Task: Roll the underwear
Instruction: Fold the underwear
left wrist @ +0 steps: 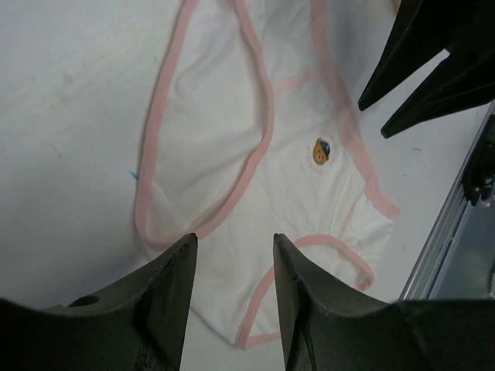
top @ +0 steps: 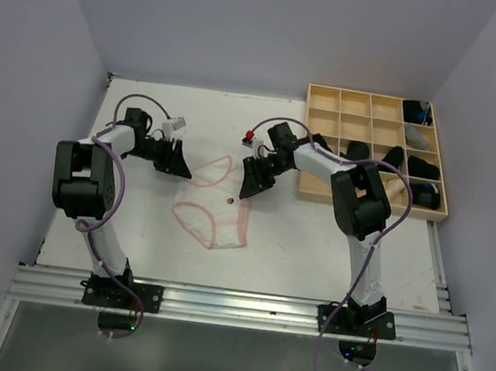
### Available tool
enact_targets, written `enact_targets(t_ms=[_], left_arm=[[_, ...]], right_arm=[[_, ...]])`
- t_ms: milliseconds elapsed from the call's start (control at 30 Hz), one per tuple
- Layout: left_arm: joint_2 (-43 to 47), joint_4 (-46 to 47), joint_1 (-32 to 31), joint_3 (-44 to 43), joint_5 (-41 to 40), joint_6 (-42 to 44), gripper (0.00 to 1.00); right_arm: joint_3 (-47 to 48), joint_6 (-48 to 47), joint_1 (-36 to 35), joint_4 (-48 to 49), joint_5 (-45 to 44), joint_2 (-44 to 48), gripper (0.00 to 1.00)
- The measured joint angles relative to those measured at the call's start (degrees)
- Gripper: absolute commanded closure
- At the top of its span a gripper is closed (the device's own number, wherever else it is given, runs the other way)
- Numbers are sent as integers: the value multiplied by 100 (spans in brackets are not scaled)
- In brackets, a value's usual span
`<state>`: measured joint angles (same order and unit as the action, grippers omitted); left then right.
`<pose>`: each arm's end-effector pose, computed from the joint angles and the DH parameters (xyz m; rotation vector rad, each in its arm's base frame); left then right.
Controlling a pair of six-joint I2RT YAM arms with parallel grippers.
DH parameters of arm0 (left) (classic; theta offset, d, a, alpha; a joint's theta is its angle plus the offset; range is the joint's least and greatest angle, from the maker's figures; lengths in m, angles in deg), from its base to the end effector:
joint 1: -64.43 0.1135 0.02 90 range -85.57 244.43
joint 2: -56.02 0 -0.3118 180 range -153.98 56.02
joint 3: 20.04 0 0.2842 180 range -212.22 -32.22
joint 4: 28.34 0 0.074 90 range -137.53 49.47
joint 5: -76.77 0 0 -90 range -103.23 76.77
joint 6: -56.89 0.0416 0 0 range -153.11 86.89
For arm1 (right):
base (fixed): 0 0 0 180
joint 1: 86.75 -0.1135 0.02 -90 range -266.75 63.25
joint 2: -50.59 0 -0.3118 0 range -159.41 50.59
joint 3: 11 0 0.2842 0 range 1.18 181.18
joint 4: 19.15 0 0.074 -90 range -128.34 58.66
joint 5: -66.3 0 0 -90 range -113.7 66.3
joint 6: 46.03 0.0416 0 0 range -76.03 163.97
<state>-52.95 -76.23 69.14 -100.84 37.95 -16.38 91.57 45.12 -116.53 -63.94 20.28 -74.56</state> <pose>0.3973 0.0002 0.1771 0.4105 2.4905 -1.1284 0.4213 0.2744 0.1634 -0.8867 2.5847 1.2054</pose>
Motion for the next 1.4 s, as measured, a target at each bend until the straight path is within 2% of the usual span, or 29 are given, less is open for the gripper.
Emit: enact_targets(t_ms=[67,233,433,633,867,1100,1200,1300,1400], left_arm=[[0,9,-7,-402,197,44,52],[-81,487,-234,-1416,-37,7,52],[-1115,1060,-844,-2704,-433,-70,50],[-1856,1412,-1335,-2820,-485,-138,47],[-2175,1488,-1438,-2820,-339,-116,47],[-2175,1419,-1438,-2677,-164,35,49],[-2175,1381,-1438,-2588,-44,87,51],[-2175,1401,-1438,-2540,39,101,56],[-2175,1403,-1440,-2522,61,92,62]], right_arm=[[210,-48,52,-50,125,70,52],[1220,-186,291,-48,-17,155,50],[2048,-599,710,-81,-448,-164,45],[2197,-916,850,-114,-527,-881,37],[2175,-994,793,-105,-267,-1250,38],[1980,-1169,776,-55,59,-1246,42],[1943,-1285,778,-55,81,-1246,49],[1915,-1353,776,-59,81,-1246,64],[1886,-1419,767,-79,35,-1246,75]])
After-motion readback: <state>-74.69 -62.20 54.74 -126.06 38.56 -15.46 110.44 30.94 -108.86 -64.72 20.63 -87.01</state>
